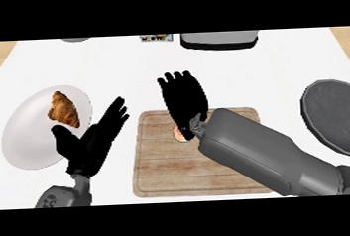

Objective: Pick the cupcake from the cutting board and place it in the pan

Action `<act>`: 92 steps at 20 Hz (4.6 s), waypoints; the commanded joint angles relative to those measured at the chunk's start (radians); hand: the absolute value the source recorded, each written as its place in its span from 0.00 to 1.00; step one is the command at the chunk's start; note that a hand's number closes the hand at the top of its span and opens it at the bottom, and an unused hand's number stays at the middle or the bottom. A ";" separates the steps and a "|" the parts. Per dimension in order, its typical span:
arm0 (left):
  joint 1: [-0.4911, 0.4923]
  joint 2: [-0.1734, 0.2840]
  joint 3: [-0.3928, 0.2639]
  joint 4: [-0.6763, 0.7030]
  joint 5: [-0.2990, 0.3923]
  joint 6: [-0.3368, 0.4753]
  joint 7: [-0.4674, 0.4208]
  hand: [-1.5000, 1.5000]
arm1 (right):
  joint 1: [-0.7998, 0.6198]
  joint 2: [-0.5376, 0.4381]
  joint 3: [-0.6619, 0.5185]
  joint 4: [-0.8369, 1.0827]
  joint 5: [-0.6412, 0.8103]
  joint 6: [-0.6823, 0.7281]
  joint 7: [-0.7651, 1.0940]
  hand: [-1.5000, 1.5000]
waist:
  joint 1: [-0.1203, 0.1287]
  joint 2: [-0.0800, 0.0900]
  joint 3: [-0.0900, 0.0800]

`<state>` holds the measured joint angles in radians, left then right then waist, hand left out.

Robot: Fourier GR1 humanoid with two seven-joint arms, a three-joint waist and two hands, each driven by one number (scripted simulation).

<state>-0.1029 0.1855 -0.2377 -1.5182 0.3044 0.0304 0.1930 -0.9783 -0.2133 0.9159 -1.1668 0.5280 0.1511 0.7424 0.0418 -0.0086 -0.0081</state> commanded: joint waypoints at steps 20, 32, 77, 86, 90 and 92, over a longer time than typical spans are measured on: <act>-0.022 0.019 0.029 0.000 0.025 -0.043 0.030 0.50 | -0.160 0.212 0.207 0.265 -0.426 0.438 0.580 0.00 | 0.021 0.009 0.005; 0.020 0.014 0.029 -0.021 0.001 -0.032 0.012 0.50 | -0.217 0.212 0.305 0.312 -0.452 0.451 0.603 0.00 | 0.000 0.007 0.007; 0.144 -0.015 0.107 -0.073 -0.007 0.019 0.002 0.50 | 0.225 -0.225 -0.121 -0.534 0.118 -0.554 0.393 1.00 | -0.184 -0.034 0.015; 0.061 -0.008 0.098 -0.065 -0.006 -0.007 0.043 0.50 | 0.712 -0.517 -0.329 -0.756 0.150 -0.741 0.201 1.00 | -0.092 0.004 0.010; 0.028 -0.021 0.093 -0.045 -0.023 -0.010 0.035 0.50 | 0.886 -0.561 -0.374 -0.656 0.195 -0.862 0.035 1.00 | -0.066 0.008 0.009; 0.080 -0.003 0.090 -0.067 -0.001 -0.065 0.027 0.50 | 0.858 -0.601 -0.478 -0.613 0.088 -0.819 -0.026 1.00 | -0.050 0.009 0.009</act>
<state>-0.0281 0.1774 -0.1452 -1.5960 0.2956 0.0046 0.2285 -0.1959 -0.7409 0.5467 -1.8332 0.6851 -0.6113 0.8281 -0.0336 -0.0045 0.0019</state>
